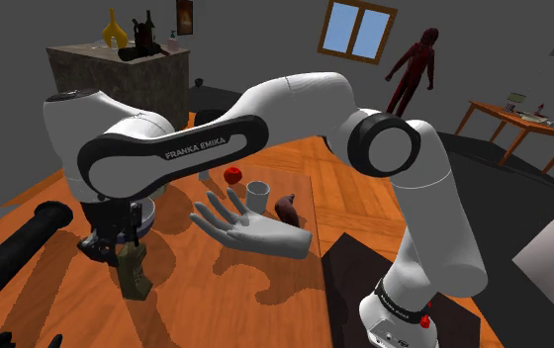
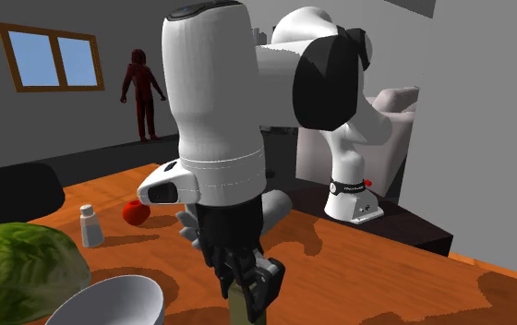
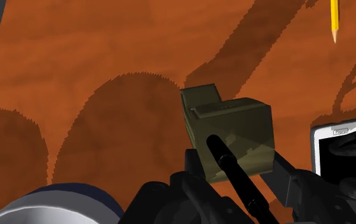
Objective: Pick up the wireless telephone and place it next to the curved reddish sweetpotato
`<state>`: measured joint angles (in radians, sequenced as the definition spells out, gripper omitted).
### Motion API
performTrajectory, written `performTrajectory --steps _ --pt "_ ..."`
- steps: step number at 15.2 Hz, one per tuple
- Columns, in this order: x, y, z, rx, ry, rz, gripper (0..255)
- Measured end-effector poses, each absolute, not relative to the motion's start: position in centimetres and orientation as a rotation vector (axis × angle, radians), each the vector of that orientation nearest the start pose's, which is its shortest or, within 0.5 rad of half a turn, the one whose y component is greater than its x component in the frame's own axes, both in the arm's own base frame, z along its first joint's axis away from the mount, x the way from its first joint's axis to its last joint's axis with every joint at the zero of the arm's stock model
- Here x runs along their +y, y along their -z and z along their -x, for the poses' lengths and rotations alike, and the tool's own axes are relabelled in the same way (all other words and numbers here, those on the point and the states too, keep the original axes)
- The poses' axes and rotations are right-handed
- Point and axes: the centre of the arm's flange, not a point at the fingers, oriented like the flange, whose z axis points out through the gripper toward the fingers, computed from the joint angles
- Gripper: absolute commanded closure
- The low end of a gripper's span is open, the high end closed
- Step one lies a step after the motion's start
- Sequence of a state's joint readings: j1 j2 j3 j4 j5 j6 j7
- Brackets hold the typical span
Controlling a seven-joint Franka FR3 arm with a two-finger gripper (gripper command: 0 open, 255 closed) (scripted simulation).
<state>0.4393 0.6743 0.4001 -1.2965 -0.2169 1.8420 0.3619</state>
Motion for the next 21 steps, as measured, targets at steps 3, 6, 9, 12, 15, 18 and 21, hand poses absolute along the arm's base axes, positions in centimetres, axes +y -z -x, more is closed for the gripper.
performTrajectory --steps 3,6,9,12,15,18,21 --pt "47.9 -37.9 -54.0 -0.739 -0.138 3.06 255" --pt "48.0 -39.3 -54.0 -0.739 -0.138 3.06 255" --pt "47.9 -40.9 -54.0 -0.739 -0.138 3.06 255" --pt "47.8 -42.6 -54.1 -0.739 -0.138 3.06 255" --pt "47.8 -44.1 -54.1 -0.739 -0.138 3.06 255" --pt "47.8 -45.7 -54.1 -0.739 -0.138 3.059 255" --pt "47.9 -47.2 -54.1 -0.739 -0.138 3.059 255"
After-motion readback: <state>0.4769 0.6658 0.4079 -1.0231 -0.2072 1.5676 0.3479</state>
